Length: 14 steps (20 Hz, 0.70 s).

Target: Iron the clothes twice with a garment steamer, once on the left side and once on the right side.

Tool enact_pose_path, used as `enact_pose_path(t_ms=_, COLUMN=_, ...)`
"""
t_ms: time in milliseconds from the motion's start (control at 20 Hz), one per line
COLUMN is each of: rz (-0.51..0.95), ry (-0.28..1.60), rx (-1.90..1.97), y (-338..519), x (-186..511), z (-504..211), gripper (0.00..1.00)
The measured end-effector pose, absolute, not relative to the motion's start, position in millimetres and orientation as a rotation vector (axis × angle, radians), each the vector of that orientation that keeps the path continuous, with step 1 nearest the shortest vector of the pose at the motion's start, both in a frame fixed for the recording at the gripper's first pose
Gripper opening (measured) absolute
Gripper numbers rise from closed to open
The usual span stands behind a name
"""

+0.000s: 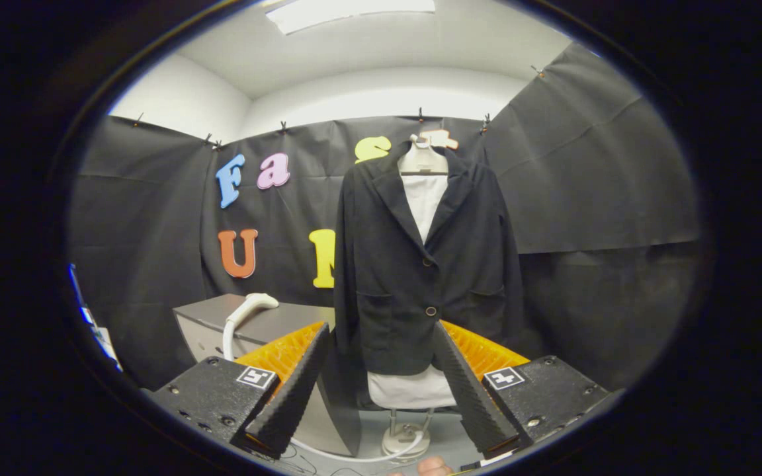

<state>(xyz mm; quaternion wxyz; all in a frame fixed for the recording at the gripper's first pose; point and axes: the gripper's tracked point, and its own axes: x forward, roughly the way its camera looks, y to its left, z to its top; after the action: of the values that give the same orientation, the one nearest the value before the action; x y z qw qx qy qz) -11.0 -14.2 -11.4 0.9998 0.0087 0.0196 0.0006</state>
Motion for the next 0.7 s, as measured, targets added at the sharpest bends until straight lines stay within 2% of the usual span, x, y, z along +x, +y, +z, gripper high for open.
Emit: enact_pose_path(t_ms=700, rz=0.028, ry=0.106, rx=0.033, y=9.8, x=-3.8, z=-32.8, gripper=0.99)
